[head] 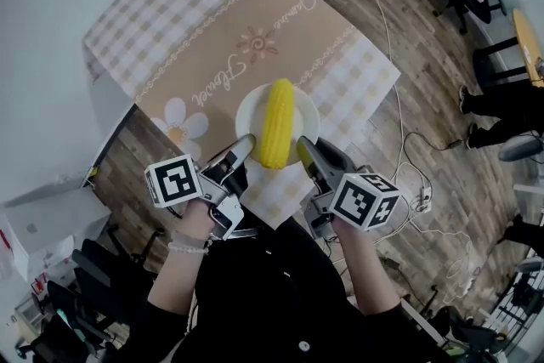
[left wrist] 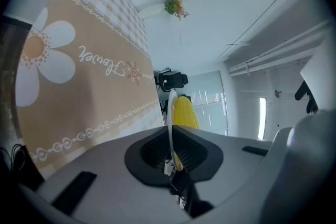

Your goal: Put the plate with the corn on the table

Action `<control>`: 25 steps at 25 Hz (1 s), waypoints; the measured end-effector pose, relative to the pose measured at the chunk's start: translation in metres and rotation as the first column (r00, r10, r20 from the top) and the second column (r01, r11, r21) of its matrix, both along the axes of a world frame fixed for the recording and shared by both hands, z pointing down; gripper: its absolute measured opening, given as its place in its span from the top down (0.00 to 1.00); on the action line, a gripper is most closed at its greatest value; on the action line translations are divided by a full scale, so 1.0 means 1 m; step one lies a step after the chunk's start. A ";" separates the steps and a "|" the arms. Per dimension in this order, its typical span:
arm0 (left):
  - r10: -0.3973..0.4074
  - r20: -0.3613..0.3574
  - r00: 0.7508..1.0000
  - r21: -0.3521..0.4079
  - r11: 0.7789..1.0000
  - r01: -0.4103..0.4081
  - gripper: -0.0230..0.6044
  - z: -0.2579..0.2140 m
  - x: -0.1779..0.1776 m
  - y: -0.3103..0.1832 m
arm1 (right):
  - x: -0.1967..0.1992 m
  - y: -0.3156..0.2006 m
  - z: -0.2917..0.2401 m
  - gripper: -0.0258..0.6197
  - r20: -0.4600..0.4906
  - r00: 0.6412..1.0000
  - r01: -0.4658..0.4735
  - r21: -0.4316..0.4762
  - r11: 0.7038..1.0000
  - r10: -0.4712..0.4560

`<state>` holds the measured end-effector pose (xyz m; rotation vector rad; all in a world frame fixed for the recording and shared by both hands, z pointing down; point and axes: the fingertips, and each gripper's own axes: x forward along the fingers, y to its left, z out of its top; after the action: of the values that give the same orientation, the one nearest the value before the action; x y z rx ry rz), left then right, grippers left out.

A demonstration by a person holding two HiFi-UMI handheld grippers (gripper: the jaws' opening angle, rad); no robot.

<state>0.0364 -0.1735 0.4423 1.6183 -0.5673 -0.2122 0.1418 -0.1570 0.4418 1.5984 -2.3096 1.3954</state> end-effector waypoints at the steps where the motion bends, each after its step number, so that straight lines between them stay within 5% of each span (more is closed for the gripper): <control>1: -0.001 0.005 1.000 0.000 1.000 0.001 0.92 0.002 0.001 -0.001 | 0.001 -0.001 0.002 0.76 -0.003 1.000 0.006 -0.003 1.000 -0.006; 25: -0.030 0.152 0.988 -0.028 0.999 0.035 0.92 0.078 -0.002 -0.032 | 0.002 -0.037 0.078 0.74 -0.068 0.993 0.094 -0.086 0.992 -0.100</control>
<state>0.0348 -0.2053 0.5199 1.6053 -0.7108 -0.1044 0.1440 -0.1940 0.5199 1.4679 -2.2257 1.3690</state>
